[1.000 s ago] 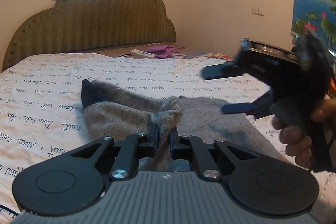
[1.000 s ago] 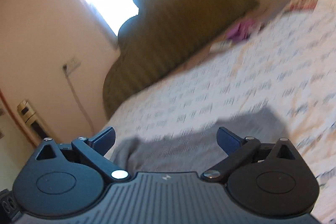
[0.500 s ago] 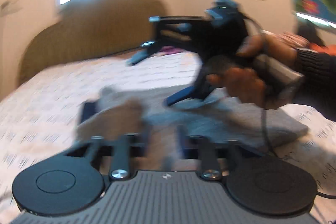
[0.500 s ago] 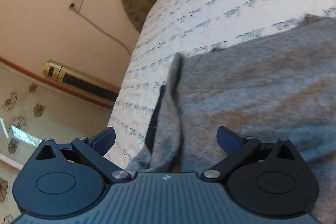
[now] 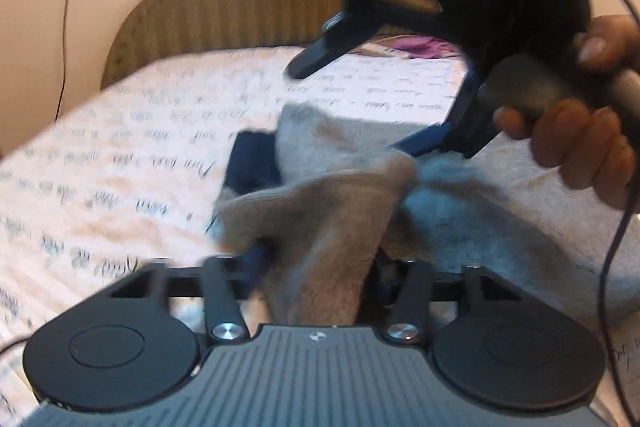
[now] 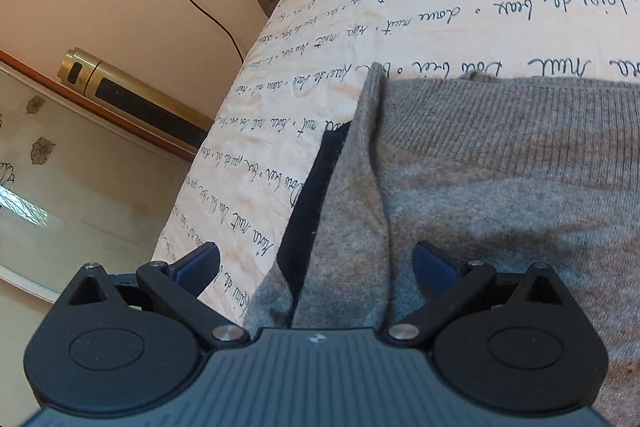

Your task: Fold small clothes

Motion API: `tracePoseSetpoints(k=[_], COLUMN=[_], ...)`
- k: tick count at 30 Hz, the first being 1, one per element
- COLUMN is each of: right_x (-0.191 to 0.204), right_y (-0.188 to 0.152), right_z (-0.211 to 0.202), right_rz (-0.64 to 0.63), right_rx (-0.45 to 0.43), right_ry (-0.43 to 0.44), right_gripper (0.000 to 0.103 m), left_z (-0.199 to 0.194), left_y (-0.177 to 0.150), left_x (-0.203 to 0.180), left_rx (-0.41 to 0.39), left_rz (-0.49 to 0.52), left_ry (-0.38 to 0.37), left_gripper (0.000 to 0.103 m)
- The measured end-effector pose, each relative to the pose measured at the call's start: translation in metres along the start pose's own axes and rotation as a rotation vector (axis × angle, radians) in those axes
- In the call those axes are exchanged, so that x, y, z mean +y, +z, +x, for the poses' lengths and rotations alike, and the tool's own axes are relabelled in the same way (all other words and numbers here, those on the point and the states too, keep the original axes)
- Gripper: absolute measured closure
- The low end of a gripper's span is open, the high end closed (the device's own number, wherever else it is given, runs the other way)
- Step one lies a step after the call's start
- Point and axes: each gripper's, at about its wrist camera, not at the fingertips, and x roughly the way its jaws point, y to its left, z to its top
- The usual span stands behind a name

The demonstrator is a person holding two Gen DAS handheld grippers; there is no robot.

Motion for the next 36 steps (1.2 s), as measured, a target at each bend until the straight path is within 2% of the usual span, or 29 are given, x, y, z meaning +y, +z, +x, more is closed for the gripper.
tracePoseSetpoints(k=[1, 2, 3, 5, 9, 11, 13, 16, 18, 19, 20, 22, 24, 25, 26, 32, 36], right_x=[0.002, 0.003, 0.003, 0.004, 0.015, 0.028, 0.046, 0.075, 0.089, 0.091, 0.091, 0.089, 0.085, 0.082, 0.079, 0.073, 0.053], right_y=[0.003, 0.006, 0.008, 0.012, 0.022, 0.027, 0.029, 0.027, 0.022, 0.020, 0.019, 0.020, 0.022, 0.022, 0.021, 0.020, 0.021], right_z=[0.001, 0.003, 0.005, 0.010, 0.031, 0.045, 0.064, 0.090, 0.107, 0.115, 0.121, 0.119, 0.114, 0.112, 0.108, 0.075, 0.027], right_rz=[-0.006, -0.009, -0.008, -0.001, -0.006, -0.027, -0.081, -0.225, -0.360, -0.408, -0.438, -0.461, -0.467, -0.479, -0.479, -0.453, -0.364], right_rx=[0.005, 0.012, 0.019, 0.033, 0.084, 0.118, 0.170, 0.217, 0.249, 0.279, 0.295, 0.296, 0.292, 0.290, 0.283, 0.177, 0.075], right_ry=[-0.009, -0.019, -0.024, -0.023, -0.007, -0.017, -0.037, -0.132, -0.228, -0.289, -0.340, -0.357, -0.377, -0.389, -0.386, -0.316, -0.185], right_gripper=[0.000, 0.000, 0.000, 0.000, 0.000, 0.000, 0.000, 0.000, 0.016, 0.035, 0.047, 0.058, 0.075, 0.089, 0.093, 0.095, 0.095], left_z=[-0.003, -0.006, -0.011, -0.018, -0.029, -0.031, -0.030, -0.026, -0.026, -0.024, -0.025, -0.028, -0.026, -0.024, -0.025, -0.034, -0.048], left_y=[-0.001, -0.001, -0.001, -0.002, -0.009, -0.012, -0.011, -0.011, -0.012, -0.010, -0.011, -0.012, -0.013, -0.012, -0.012, -0.012, -0.005], left_x=[0.006, 0.011, 0.016, 0.021, 0.004, 0.000, -0.003, -0.002, -0.004, -0.004, -0.004, -0.005, -0.004, -0.004, -0.003, -0.009, -0.027], left_rx=[-0.015, -0.031, -0.051, -0.086, -0.147, -0.159, -0.165, -0.162, -0.159, -0.158, -0.160, -0.169, -0.174, -0.177, -0.180, -0.218, -0.247], left_rz=[-0.030, -0.057, -0.096, -0.128, -0.015, -0.001, 0.013, 0.018, 0.025, 0.026, 0.027, 0.035, 0.046, 0.051, 0.054, 0.079, 0.090], left_ry=[0.004, 0.007, 0.017, 0.008, 0.009, 0.003, 0.006, 0.009, 0.009, 0.008, 0.006, 0.004, 0.002, 0.001, 0.000, -0.011, -0.075], left_gripper=[0.069, 0.088, 0.091, 0.092, 0.093, 0.094, 0.094, 0.094, 0.094, 0.094, 0.094, 0.094, 0.094, 0.094, 0.094, 0.095, 0.096])
